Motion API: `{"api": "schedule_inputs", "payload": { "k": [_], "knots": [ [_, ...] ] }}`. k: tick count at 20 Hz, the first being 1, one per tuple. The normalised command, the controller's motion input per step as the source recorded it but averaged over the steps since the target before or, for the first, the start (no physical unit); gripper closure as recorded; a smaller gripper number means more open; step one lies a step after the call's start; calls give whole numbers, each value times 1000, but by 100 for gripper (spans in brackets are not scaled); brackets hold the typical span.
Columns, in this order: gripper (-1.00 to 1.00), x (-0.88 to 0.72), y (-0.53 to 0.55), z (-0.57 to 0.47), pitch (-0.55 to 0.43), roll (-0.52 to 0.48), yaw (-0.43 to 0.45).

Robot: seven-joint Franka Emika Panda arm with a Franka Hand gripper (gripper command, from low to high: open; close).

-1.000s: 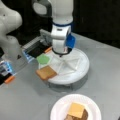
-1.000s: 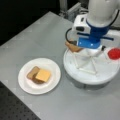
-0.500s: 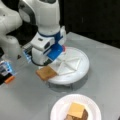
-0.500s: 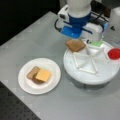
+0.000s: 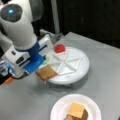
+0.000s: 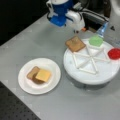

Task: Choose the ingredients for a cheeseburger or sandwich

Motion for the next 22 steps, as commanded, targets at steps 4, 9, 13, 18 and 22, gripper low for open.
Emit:
{"api": "schedule_inputs", "payload": {
  "k": [4, 9, 13, 18, 22],
  "knots": [
    [-100, -38, -49, -189, -163, 635, -123],
    [-100, -130, -161, -273, -182, 588, -21],
    [-100, -93, -231, -302, -70, 513, -36],
    [-100, 107, -167, -203, -85, 517, -9],
    [-100, 209, -195, -80, -111, 567, 9]
  ]
}}
